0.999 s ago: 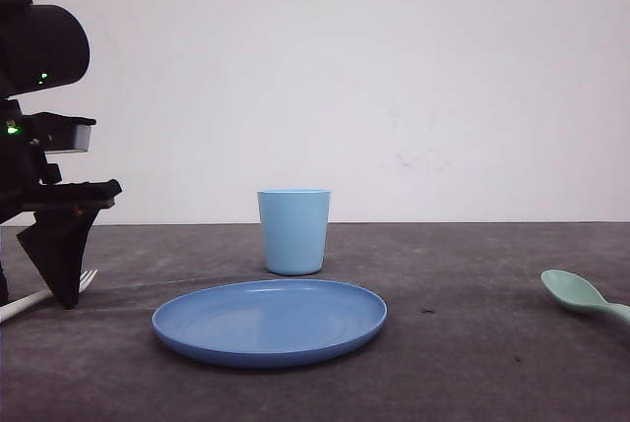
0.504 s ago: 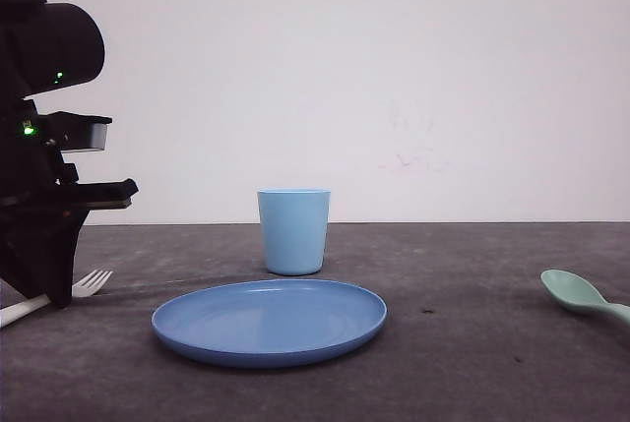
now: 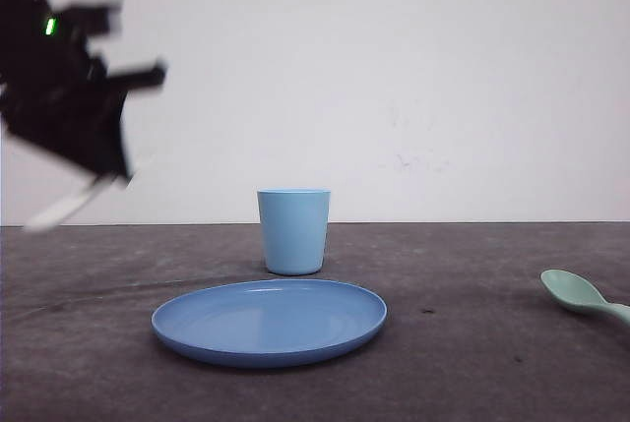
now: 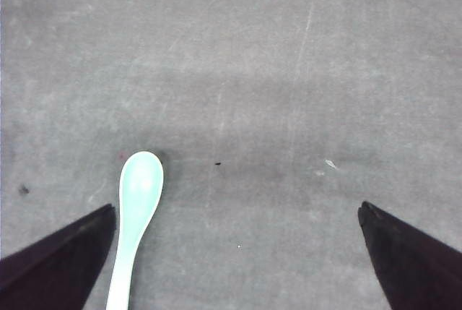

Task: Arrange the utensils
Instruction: 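Lift the white fork with the left gripper over the blue cup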

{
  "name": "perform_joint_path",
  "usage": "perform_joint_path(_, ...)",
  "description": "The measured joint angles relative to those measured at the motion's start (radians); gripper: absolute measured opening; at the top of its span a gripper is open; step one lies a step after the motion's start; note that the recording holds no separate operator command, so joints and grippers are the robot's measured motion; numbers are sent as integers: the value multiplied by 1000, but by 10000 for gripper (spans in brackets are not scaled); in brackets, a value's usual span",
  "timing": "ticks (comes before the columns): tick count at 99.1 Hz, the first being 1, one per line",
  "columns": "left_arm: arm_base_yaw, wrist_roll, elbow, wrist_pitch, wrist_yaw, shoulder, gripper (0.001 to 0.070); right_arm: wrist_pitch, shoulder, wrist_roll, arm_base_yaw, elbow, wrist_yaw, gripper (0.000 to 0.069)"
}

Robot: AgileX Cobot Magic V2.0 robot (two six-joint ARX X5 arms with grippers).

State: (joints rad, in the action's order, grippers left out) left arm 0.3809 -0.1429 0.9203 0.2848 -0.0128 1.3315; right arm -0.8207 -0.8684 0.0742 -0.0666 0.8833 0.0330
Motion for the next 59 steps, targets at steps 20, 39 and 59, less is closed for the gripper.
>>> perform_joint_path(20, 40, 0, 7, -297, 63, -32, 46, 0, 0, 1, 0, 0, 0, 680)
perform_joint_path(39, 85, 0, 7, -590, 69, 13, 46, -6, 0, 1, 0, 0, 0, 680)
perform_joint_path(59, 117, 0, 7, -871, 69, 155, 46, -14, 0, 9, 0, 0, 0, 680)
